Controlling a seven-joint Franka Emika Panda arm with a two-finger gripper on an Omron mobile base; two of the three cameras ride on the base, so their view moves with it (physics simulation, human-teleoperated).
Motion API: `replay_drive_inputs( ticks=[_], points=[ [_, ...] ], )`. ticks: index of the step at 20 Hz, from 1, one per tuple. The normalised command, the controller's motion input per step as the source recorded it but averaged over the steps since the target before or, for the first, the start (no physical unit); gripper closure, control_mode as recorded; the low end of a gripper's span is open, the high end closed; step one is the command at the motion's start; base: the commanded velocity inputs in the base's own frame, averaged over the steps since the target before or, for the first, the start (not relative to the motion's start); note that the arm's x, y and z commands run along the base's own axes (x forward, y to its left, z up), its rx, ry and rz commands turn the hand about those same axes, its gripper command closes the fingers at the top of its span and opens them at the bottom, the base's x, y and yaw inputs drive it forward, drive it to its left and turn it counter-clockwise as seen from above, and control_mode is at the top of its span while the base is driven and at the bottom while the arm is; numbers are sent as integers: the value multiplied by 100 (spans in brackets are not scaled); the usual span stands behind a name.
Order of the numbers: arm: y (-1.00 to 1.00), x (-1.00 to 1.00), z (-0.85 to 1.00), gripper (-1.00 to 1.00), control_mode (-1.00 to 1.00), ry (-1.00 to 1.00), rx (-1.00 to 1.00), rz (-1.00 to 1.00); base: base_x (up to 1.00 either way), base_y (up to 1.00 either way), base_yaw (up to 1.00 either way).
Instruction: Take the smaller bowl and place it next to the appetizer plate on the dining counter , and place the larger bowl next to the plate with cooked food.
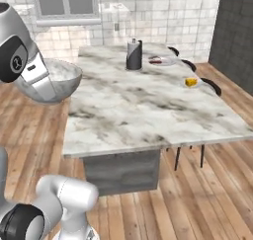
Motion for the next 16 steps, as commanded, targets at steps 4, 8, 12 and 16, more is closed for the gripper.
replay_drive_inputs(
  ticks=[4,8,12,16],
  points=[
    [0,0,0,100,100,0,0,0,0,-99,6],
    [0,0,0,100,100,0,0,0,0,-100,5],
    [0,0,0,100,100,0,0,0,0,-98,2],
    [0,0,0,100,100,0,0,0,0,-99,0]
  ],
)
